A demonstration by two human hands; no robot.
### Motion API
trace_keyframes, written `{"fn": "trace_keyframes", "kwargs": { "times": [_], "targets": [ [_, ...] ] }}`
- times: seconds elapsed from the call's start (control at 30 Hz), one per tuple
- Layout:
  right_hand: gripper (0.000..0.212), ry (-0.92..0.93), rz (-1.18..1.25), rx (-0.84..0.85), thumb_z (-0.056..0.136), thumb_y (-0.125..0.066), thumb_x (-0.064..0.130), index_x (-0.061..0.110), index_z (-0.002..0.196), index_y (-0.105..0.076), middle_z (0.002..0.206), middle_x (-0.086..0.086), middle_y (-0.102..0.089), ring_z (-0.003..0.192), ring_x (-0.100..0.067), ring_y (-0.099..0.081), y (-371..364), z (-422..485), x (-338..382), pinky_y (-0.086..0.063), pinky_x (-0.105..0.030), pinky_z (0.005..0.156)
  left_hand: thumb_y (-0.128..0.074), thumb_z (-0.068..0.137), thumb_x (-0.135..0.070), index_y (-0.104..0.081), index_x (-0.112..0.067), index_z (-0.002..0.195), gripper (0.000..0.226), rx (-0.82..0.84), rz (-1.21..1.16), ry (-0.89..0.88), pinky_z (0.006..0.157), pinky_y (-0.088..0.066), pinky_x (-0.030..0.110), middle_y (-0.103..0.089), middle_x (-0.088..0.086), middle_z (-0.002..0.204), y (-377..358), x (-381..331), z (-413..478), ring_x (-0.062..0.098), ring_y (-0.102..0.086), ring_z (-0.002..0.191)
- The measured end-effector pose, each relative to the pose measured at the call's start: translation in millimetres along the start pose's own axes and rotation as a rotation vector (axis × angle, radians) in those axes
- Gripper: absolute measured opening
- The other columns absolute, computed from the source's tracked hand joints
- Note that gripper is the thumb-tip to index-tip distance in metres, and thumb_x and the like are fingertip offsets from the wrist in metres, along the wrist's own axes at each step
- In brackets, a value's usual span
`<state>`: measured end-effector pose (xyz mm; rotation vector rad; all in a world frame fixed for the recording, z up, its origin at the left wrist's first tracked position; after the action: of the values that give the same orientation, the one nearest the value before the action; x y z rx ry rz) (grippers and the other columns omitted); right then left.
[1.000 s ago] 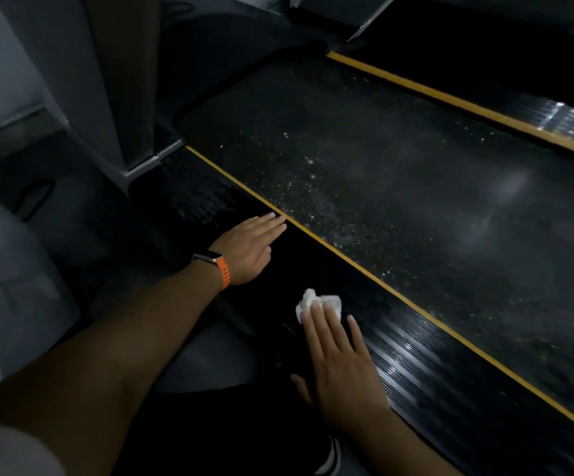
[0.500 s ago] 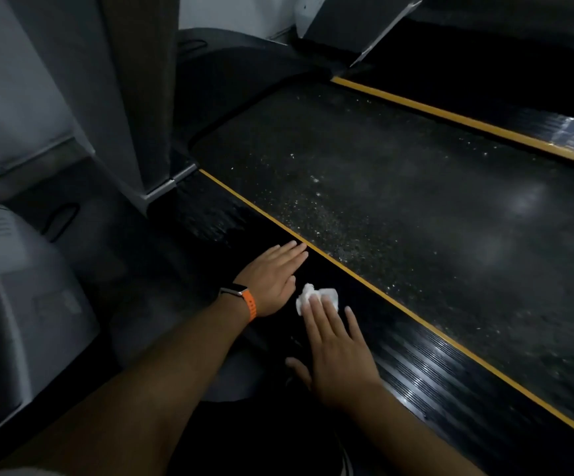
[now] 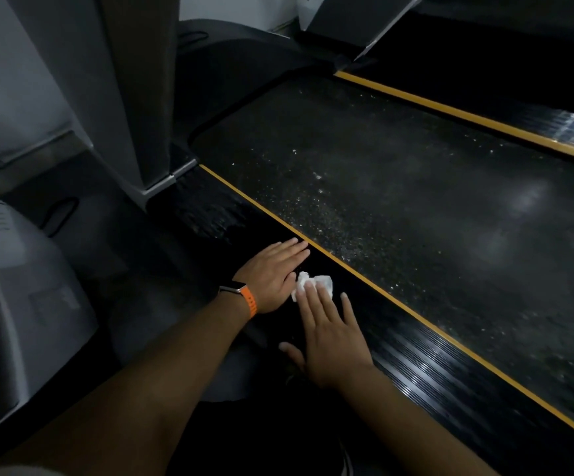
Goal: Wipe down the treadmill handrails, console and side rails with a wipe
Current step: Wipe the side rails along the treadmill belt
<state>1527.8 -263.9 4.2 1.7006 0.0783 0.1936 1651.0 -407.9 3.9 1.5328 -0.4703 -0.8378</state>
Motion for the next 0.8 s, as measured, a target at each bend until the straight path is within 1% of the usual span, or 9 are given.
{"fn": "trace_keyframes", "kwargs": {
  "times": [0.07, 0.2, 0.3, 0.37, 0.43, 0.53, 0.6, 0.7, 0.8],
  "targets": [
    [0.092, -0.035, 0.051, -0.024, 0.098, -0.032, 0.073, 0.003, 0.157, -0.041, 0.165, -0.017, -0.035, 0.154, -0.031, -0.032, -5.0, -26.4, -12.0, -0.020, -0.057, 0.117, -0.025, 0.096, -0.034, -0.037, -0.014, 0.158, 0.066, -0.005, -0.008, -0.012, 0.129, -0.013, 0.035, -0.027, 0.000, 0.168, 0.0, 0.9, 0.5, 0.012, -0.016, 0.157],
    [0.091, -0.085, 0.060, -0.063, 0.102, -0.025, 0.073, 0.003, 0.159, -0.037, 0.167, -0.015, -0.033, 0.154, -0.032, -0.032, -15.5, -74.7, -26.1, -0.023, -0.056, 0.116, -0.027, 0.097, -0.033, -0.036, -0.014, 0.159, 0.065, -0.004, -0.009, -0.018, 0.128, -0.009, 0.031, -0.026, 0.000, 0.168, -2.7, 4.4, 1.2, 0.013, -0.016, 0.157],
    [0.093, -0.104, 0.086, -0.042, 0.102, -0.022, 0.073, 0.001, 0.158, -0.037, 0.166, -0.018, -0.033, 0.154, -0.034, -0.031, -14.7, -52.4, -18.3, -0.021, -0.056, 0.118, -0.027, 0.096, -0.033, -0.038, -0.013, 0.158, 0.065, -0.016, -0.005, -0.028, 0.128, -0.012, 0.033, -0.028, 0.001, 0.167, -3.1, 5.0, 1.2, 0.013, -0.017, 0.157],
    [0.098, -0.082, 0.110, 0.009, 0.099, -0.014, 0.076, 0.002, 0.163, -0.021, 0.171, -0.018, -0.017, 0.159, -0.035, -0.014, -4.8, -17.6, -9.2, -0.010, -0.054, 0.126, -0.027, 0.096, -0.034, -0.039, -0.014, 0.157, 0.066, -0.014, -0.002, -0.020, 0.128, -0.013, 0.034, -0.029, 0.000, 0.167, -3.5, 5.1, 1.2, 0.012, -0.017, 0.156],
    [0.104, -0.065, 0.090, 0.107, 0.088, 0.005, 0.078, 0.008, 0.165, 0.009, 0.173, -0.013, 0.013, 0.159, -0.030, 0.016, 3.6, 14.9, -5.0, 0.009, -0.053, 0.128, -0.028, 0.096, -0.033, -0.039, -0.015, 0.157, 0.064, -0.014, 0.001, -0.011, 0.128, -0.014, 0.035, -0.029, -0.001, 0.167, -3.7, 5.5, 2.2, 0.011, -0.017, 0.156],
    [0.104, -0.046, 0.072, 0.149, 0.082, 0.012, 0.078, 0.013, 0.163, 0.019, 0.170, -0.007, 0.026, 0.156, -0.024, 0.028, 10.2, 22.1, -8.8, 0.016, -0.052, 0.126, -0.030, 0.098, -0.032, -0.041, -0.015, 0.156, 0.062, -0.022, -0.002, -0.008, 0.128, -0.015, 0.035, -0.029, -0.001, 0.167, -3.3, 5.0, 1.8, 0.011, -0.018, 0.156],
    [0.100, -0.057, 0.080, 0.078, 0.092, 0.002, 0.079, 0.011, 0.166, 0.006, 0.172, -0.008, 0.013, 0.159, -0.025, 0.016, 3.6, 0.5, -19.9, 0.009, -0.051, 0.128, -0.029, 0.096, -0.033, -0.041, -0.014, 0.156, 0.064, -0.023, -0.004, -0.017, 0.128, -0.014, 0.034, -0.030, 0.000, 0.167, -1.8, 3.8, 1.2, 0.012, -0.019, 0.156],
    [0.092, -0.096, 0.067, -0.049, 0.102, -0.020, 0.076, 0.008, 0.163, -0.028, 0.171, -0.011, -0.023, 0.158, -0.029, -0.019, -9.7, -46.3, -38.9, -0.014, -0.054, 0.121, -0.029, 0.096, -0.033, -0.040, -0.014, 0.157, 0.065, -0.014, -0.007, -0.021, 0.128, -0.015, 0.036, -0.029, 0.000, 0.167, -1.8, 4.7, 0.6, 0.012, -0.018, 0.156],
    [0.092, -0.120, 0.097, -0.041, 0.103, -0.025, 0.076, 0.006, 0.162, -0.032, 0.169, -0.012, -0.028, 0.157, -0.031, -0.026, -18.4, -60.5, -42.6, -0.019, -0.055, 0.119, -0.030, 0.097, -0.033, -0.039, -0.014, 0.157, 0.064, -0.011, -0.010, -0.017, 0.128, -0.014, 0.034, -0.029, -0.001, 0.167, -2.6, 5.7, 0.7, 0.012, -0.017, 0.157]
  ]
}}
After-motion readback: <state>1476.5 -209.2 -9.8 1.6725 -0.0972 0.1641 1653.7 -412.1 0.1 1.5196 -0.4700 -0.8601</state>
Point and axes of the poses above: each hand's wrist, its own z-axis towards the middle knuckle, its own y-axis out of the back of the hand, x = y × z, the point moved 3 cm from there along z, towards the middle knuckle
